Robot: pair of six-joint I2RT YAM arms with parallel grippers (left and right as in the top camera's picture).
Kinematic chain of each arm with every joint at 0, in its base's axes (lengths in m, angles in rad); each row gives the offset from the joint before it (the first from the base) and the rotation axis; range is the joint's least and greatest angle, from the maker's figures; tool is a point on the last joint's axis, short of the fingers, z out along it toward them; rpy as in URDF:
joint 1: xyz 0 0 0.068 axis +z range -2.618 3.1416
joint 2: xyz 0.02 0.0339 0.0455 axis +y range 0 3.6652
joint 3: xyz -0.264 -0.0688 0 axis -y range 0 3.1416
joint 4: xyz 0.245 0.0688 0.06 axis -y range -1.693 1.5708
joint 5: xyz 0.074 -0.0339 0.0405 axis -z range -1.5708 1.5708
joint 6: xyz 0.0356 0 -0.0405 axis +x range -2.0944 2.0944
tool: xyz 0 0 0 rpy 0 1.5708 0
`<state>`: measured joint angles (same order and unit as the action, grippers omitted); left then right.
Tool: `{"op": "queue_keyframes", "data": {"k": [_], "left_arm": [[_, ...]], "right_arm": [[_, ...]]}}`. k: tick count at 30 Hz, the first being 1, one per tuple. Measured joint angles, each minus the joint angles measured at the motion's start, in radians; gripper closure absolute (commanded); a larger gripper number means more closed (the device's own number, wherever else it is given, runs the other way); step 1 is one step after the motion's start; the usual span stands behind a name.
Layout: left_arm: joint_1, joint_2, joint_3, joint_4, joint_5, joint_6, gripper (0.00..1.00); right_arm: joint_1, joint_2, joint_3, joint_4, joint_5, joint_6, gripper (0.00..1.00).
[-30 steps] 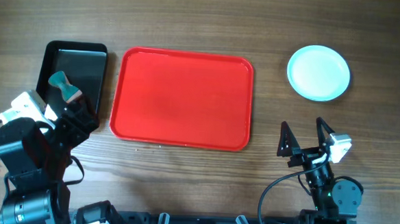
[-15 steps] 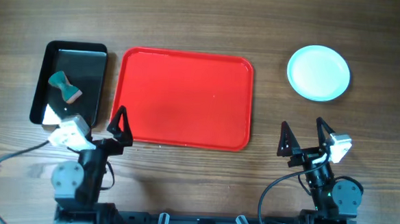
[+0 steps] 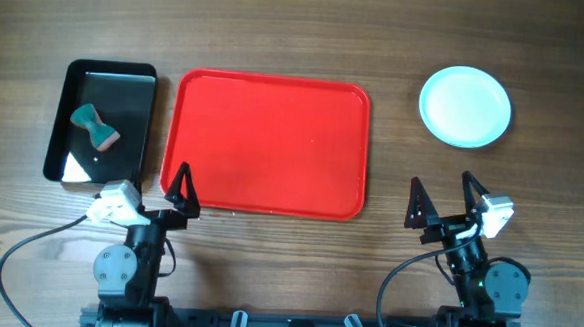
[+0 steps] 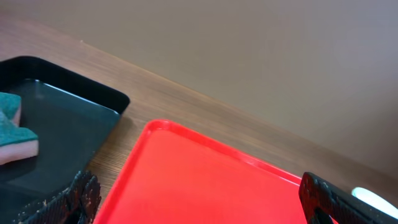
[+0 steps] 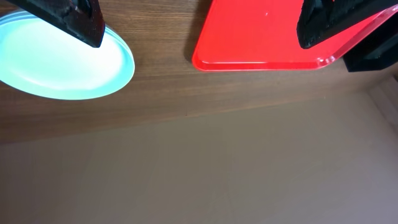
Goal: Clean dirty plates on tray and stack at the side
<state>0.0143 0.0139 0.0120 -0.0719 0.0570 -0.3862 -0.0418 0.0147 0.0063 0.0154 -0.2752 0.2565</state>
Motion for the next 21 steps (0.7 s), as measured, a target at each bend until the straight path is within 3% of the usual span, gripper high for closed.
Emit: {"op": "queue_keyframes", "data": {"k": [21], "left_arm": [[-0.04,0.0,0.0,0.0,-0.006,0.0,0.0]], "right_arm": [[0.0,0.0,0.0,0.0,0.0,0.0,0.0]]}}
